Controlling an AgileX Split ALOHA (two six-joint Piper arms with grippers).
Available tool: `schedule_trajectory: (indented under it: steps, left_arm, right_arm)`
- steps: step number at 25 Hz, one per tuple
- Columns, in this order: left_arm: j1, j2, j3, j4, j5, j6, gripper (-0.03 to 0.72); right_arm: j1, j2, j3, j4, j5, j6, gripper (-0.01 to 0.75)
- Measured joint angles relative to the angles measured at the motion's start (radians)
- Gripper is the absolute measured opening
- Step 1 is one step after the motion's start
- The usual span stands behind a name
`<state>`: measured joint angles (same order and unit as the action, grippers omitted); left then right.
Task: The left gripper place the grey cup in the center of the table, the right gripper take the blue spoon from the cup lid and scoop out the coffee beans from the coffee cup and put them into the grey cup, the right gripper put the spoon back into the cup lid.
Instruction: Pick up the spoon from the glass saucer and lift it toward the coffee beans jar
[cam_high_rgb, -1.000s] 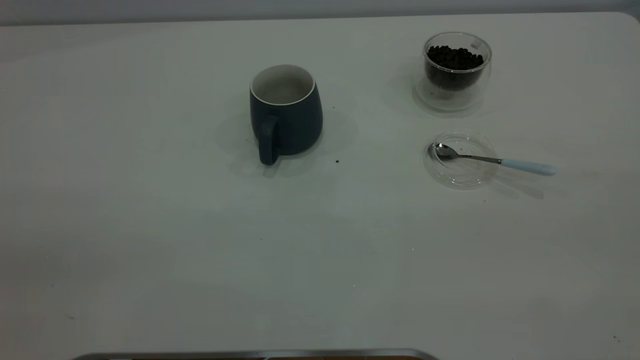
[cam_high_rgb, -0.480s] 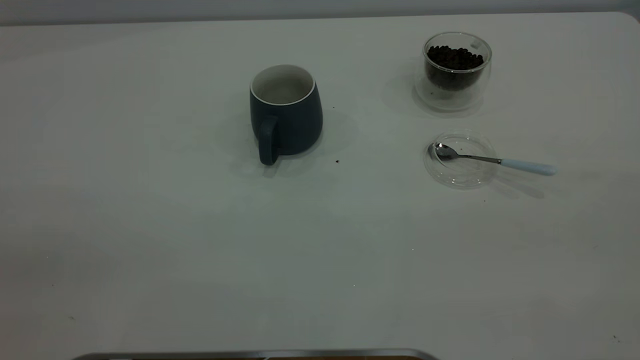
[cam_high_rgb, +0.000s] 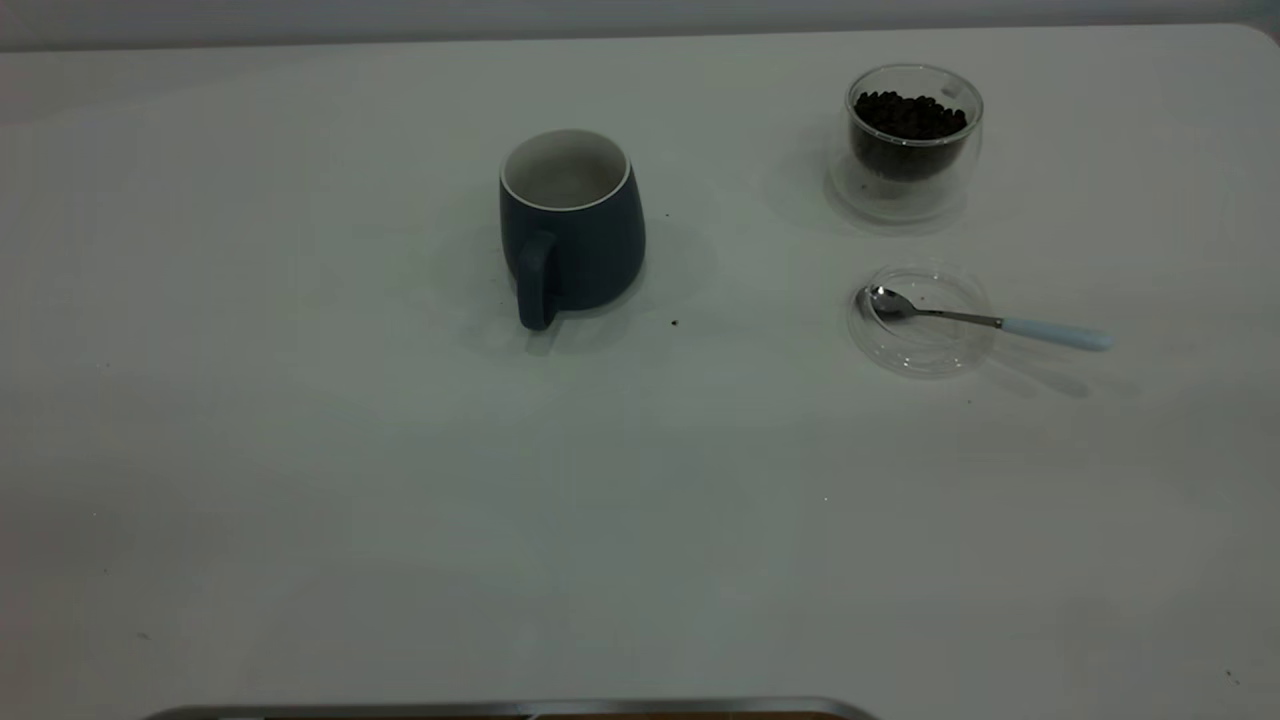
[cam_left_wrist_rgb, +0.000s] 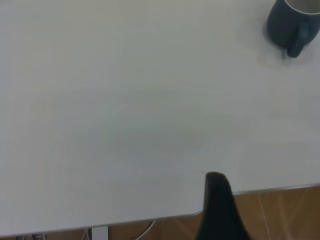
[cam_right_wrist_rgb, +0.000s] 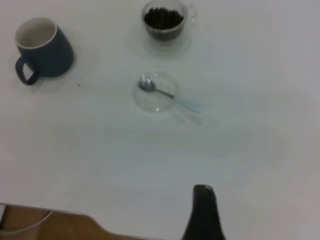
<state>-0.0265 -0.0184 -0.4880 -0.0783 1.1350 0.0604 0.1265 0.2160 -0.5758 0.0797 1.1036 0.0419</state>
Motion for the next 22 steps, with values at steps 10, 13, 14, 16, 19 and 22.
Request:
schedule_trajectory:
  steps: [10,13,14,16,19,22]
  left_arm:
    - [0.0,0.0,0.0,0.0,0.0,0.0,0.567]
    - [0.0,0.0,0.0,0.0,0.0,0.0,0.567]
    - [0.0,0.0,0.0,0.0,0.0,0.0,0.567]
    - [0.0,0.0,0.0,0.0,0.0,0.0,0.567]
    - [0.0,0.0,0.0,0.0,0.0,0.0,0.567]
    - [0.0,0.0,0.0,0.008,0.0,0.0,0.567]
  right_arm:
    - [0.0,0.691,-0.139,0.205,-0.379,-0.005,0.698]
    - [0.0,0.864,-0.147,0.313,-0.462,-0.02,0.698]
    - [0.0,0.907,-0.148,0.348,-0.484,-0.036,0.698]
    - [0.0,1.001,-0.148,0.437,-0.521,-0.076,0.698]
    - [0.0,1.108,-0.15,0.576,-0.559,-0.165,0.698]
    - [0.0,1.197,-0.152,0.731,-0.578,-0.278,0.697]
